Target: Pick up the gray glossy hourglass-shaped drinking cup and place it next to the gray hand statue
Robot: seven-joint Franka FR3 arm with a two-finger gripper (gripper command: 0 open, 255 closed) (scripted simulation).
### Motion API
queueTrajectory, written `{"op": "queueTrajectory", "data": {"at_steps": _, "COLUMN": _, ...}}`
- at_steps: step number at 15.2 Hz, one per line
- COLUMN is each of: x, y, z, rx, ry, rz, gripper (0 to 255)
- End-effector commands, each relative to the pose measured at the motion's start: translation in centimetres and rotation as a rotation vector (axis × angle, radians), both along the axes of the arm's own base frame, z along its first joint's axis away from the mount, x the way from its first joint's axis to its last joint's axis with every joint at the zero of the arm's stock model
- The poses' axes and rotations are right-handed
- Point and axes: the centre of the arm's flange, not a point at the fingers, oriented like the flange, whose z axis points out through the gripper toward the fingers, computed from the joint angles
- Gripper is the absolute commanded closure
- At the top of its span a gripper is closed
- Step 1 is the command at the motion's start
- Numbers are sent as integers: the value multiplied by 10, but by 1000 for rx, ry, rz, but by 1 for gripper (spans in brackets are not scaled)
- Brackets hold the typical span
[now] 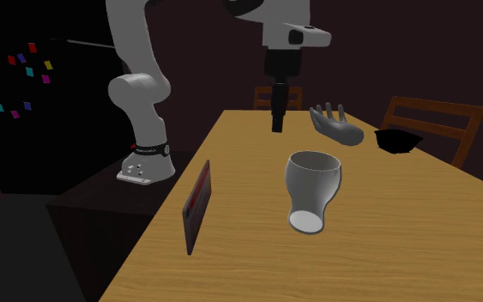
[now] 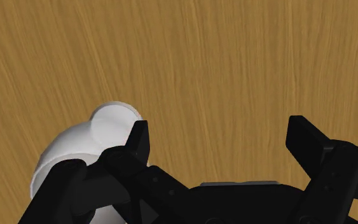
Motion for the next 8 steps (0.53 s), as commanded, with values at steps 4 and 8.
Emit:
{"op": "queueTrajectory", "data": {"at_steps": 4, "x": 41, "y": -46, "z": -19, "rx": 11, "ry": -33, "rz": 16, "gripper": 0}}
{"op": "queueTrajectory", "data": {"at_steps": 8, "x": 62, "y": -67, "z": -35, "rx": 16, "ry": -49, "rz": 24, "gripper": 0}}
